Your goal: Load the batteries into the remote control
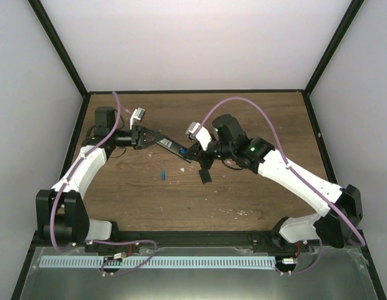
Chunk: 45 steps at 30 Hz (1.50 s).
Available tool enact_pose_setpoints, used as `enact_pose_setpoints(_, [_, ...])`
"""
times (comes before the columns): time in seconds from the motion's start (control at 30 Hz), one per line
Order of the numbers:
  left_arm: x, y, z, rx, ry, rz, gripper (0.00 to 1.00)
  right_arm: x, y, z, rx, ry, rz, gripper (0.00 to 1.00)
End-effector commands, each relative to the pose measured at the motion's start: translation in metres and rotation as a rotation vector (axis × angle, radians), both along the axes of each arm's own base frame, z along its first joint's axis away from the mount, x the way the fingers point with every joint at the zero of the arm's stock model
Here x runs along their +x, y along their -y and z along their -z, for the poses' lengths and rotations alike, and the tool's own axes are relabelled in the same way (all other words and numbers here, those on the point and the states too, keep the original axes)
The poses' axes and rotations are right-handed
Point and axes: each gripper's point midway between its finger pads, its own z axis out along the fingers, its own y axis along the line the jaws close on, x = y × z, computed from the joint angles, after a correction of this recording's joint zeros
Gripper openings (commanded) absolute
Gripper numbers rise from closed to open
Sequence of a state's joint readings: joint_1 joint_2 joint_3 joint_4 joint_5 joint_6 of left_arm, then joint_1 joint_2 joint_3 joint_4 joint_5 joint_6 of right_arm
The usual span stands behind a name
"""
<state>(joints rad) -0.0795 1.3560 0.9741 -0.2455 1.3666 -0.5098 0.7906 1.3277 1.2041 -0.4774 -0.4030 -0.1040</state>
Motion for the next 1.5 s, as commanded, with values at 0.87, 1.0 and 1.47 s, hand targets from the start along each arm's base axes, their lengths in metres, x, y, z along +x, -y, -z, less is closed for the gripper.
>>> enact_pose_setpoints(0.87, [-0.001, 0.002, -0.004, -0.01, 0.028, 0.017, 0.0, -0.001, -0.004, 0.006, -0.022, 0.017, -0.005, 0.04])
enact_pose_setpoints(1.0, [-0.001, 0.002, -0.004, -0.009, 0.029, 0.018, 0.0, -0.002, -0.005, 0.009, -0.024, 0.0, -0.014, 0.06])
enact_pose_setpoints(1.47, [0.0, 0.002, -0.004, -0.008, 0.03, 0.018, 0.0, 0.002, 0.0, 0.002, -0.022, 0.026, 0.024, 0.15])
